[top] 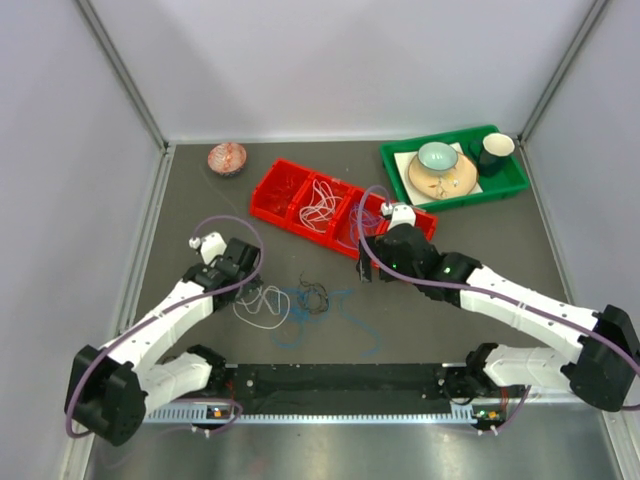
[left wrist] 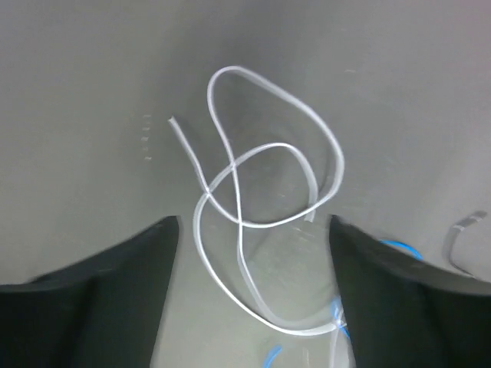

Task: Untangle the cables

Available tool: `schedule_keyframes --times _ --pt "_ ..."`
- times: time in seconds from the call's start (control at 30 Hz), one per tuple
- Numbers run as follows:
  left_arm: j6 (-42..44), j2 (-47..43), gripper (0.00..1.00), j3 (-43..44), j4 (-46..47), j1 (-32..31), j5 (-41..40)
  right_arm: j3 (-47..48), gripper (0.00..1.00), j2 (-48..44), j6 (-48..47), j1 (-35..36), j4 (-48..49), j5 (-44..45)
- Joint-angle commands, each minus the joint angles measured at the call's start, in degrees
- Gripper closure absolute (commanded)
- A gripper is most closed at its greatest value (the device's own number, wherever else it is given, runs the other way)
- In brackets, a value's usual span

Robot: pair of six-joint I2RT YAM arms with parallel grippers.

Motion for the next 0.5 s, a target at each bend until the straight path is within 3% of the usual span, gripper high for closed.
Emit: schedule_keyframes --times 0.0,0.27,0.47 --pt "-4.5 -3.7 0.13 -4.2 1.9 0.5 -4.2 1.0 0.01 1.4 0.7 0.8 2.4 -0.7" --pt "-5.3 6.0 0.12 -4.9 5.8 0.6 -5.0 2.1 0.01 4.3 0.3 0.8 3.4 -2.2" --pt "-7.3 12.0 0.25 -4.4 9.8 0.5 -7.2 1.9 0.01 4.8 0.4 0.8 3.5 -2.2"
